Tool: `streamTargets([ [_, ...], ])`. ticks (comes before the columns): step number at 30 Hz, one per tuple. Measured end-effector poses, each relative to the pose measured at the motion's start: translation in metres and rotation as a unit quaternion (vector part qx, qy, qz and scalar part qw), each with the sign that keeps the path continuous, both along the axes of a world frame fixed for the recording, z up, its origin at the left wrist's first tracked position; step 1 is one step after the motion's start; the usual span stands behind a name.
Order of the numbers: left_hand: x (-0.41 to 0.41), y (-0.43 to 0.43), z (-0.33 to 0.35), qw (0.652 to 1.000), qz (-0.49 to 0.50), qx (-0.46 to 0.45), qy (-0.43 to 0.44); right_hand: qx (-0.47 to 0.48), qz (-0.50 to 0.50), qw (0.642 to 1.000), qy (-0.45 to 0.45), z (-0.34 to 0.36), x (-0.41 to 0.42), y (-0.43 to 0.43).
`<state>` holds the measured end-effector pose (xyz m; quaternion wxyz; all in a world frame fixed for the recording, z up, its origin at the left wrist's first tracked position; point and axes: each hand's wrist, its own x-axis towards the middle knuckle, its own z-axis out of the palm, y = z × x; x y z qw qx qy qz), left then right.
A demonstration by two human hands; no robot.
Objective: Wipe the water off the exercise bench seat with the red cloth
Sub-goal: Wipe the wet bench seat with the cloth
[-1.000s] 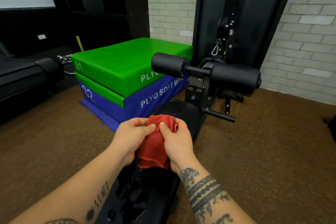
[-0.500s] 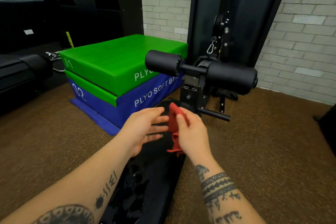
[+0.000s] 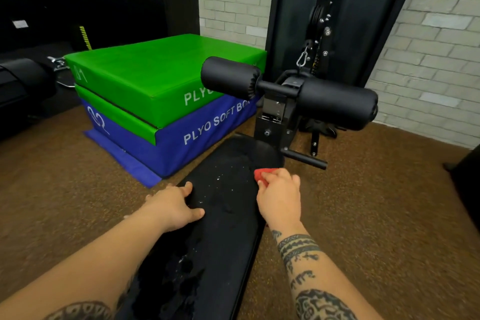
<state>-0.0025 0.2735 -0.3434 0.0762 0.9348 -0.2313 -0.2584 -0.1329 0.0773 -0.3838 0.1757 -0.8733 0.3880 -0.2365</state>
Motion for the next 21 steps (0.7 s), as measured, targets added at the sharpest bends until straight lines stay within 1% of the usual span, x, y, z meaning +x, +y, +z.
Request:
streamTargets([
  [2, -0.001, -0.004, 0.003, 0.999, -0.029, 0.020, -0.030, 0.023, -0.011, 1.000, -0.006, 0.002, 0.014, -0.009],
  [3, -0.002, -0.006, 0.005, 0.998, -0.040, 0.031, -0.031, 0.025, -0.014, 1.000, -0.003, 0.003, 0.021, -0.014],
  [7, -0.003, -0.012, 0.010, 0.996, -0.058, 0.056, -0.037, 0.009, 0.007, 0.999, 0.041, 0.014, 0.045, -0.028],
  [8, -0.003, -0.012, 0.010, 0.996, -0.059, 0.058, -0.039, 0.017, 0.018, 0.999, 0.036, 0.019, 0.050, -0.032],
  [10, -0.004, -0.012, 0.011, 0.995, -0.064, 0.059, -0.046, 0.043, 0.026, 0.999, -0.008, 0.029, 0.061, -0.043],
  [12, -0.004, -0.012, 0.010, 0.994, -0.068, 0.061, -0.051, 0.045, 0.035, 0.998, -0.038, 0.035, 0.073, -0.050],
  [13, -0.004, -0.012, 0.011, 0.994, -0.070, 0.062, -0.051, 0.050, 0.046, 0.997, -0.029, 0.035, 0.080, -0.053],
  [15, -0.005, -0.012, 0.012, 0.994, -0.074, 0.061, -0.052, 0.050, 0.081, 0.995, 0.042, 0.034, 0.090, -0.051],
  [17, -0.006, -0.011, 0.012, 0.993, -0.080, 0.063, -0.061, -0.005, 0.128, 0.985, 0.119, 0.031, 0.095, -0.051],
  [19, -0.006, -0.010, 0.012, 0.992, -0.082, 0.066, -0.070, -0.032, 0.181, 0.971, 0.150, 0.032, 0.093, -0.052],
  [21, -0.006, -0.011, 0.011, 0.992, -0.082, 0.067, -0.071, -0.022, 0.234, 0.956, 0.174, 0.039, 0.087, -0.058],
])
